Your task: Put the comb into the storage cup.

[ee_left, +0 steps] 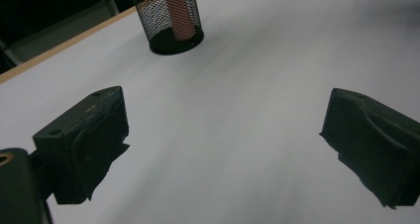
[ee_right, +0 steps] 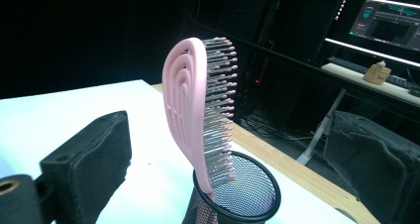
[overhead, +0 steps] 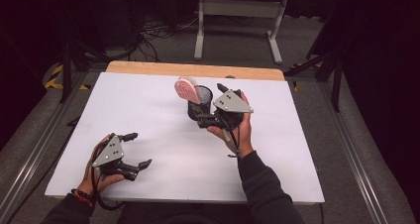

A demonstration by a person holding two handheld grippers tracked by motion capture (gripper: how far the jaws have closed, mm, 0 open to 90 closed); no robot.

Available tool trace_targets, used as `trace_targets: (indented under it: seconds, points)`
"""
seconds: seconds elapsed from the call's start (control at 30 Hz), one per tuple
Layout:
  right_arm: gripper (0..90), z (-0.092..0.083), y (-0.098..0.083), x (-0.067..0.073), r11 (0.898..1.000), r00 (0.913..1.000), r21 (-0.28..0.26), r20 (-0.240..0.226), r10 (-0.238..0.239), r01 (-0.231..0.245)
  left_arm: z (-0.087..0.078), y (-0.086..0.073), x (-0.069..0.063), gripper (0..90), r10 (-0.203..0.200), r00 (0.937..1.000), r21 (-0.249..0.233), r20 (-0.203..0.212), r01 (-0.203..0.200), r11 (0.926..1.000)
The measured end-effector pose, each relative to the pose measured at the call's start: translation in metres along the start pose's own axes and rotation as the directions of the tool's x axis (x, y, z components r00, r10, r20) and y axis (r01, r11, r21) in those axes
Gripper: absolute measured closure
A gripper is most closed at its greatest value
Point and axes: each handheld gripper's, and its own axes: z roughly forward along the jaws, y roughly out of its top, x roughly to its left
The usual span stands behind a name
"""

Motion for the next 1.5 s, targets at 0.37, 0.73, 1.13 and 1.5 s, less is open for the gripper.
trace_targets:
  seconds: [0.37, 0.73, 1.13, 1.5]
  points:
    - [6.3, -0.007, -0.004, 0.001, 0.999, 0.9993, 0.023, 0.021, -0.032, 0.032, 0.000, 0.000, 0.000, 4.9, 0.001, 1.0000, -0.001, -0.002, -0.001, 1.0000]
    - [7.7, -0.020, -0.012, 0.003, 1.000, 0.9991, -0.017, 0.038, -0.020, 0.021, 0.001, 0.000, -0.001, 5.0, -0.002, 1.0000, -0.001, 0.002, 0.002, 1.0000]
    - [6.3, -0.029, -0.017, 0.001, 0.999, 0.9990, -0.008, 0.033, -0.031, 0.031, 0.001, 0.000, -0.001, 5.0, 0.007, 1.0000, 0.001, 0.002, -0.007, 1.0000]
    - [5.8, -0.041, -0.018, 0.004, 0.998, 0.9981, -0.008, 0.021, -0.059, 0.059, 0.000, 0.001, -0.002, 4.9, 0.005, 1.0000, -0.002, -0.001, -0.005, 1.0000]
